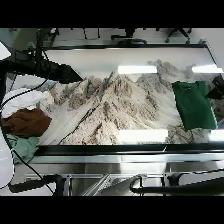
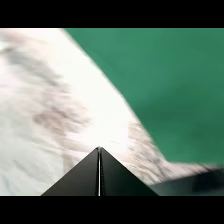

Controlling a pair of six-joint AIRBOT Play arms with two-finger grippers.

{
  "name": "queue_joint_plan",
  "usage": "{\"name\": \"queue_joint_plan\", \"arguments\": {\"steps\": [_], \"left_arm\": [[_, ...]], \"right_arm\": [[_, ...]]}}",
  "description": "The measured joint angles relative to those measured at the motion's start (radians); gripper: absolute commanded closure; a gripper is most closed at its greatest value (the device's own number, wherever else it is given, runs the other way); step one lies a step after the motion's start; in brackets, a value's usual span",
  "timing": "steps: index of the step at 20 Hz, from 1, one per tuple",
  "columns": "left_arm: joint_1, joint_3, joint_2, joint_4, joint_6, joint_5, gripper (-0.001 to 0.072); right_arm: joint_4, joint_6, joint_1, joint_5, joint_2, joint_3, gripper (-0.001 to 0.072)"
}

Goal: Fold the shirts.

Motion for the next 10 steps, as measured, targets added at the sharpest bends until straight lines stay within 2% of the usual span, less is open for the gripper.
{"name": "queue_joint_plan", "arguments": {"steps": [4,10], "left_arm": [[-0.007,-0.130,0.095,0.002,0.024,0.026,0.0696],[-0.068,-0.556,0.335,0.008,0.052,0.095,0.0697]], "right_arm": [[0.021,-0.087,0.150,-0.062,0.097,-0.124,0.0695],[-0.006,-0.146,0.485,-0.240,0.389,-0.612,0.0694]]}}
